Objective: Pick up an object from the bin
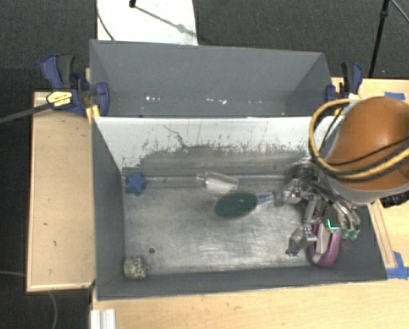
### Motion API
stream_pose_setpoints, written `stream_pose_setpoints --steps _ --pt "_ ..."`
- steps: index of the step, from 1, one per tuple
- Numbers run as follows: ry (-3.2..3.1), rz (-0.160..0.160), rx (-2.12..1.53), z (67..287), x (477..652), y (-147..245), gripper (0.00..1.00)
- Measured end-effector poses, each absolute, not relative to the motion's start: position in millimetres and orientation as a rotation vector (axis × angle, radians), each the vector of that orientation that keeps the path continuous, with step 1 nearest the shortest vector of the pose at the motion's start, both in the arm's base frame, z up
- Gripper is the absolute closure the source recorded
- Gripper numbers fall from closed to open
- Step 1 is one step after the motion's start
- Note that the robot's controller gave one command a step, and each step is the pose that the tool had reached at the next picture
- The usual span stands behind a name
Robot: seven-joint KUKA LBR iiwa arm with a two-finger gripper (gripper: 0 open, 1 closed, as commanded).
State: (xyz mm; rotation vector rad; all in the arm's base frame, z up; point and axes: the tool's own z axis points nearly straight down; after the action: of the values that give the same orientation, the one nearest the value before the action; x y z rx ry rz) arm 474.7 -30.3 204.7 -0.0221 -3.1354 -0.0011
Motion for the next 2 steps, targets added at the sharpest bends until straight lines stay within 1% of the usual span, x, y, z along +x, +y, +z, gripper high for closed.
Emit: stream_pose_setpoints --steps 1,2 --pt "-3.153 -0.001 -0.219 103.1 528.8 35.5 0.00" --pt "-3.128 -0.012 -0.387 82.4 572.0 35.1 0.00"
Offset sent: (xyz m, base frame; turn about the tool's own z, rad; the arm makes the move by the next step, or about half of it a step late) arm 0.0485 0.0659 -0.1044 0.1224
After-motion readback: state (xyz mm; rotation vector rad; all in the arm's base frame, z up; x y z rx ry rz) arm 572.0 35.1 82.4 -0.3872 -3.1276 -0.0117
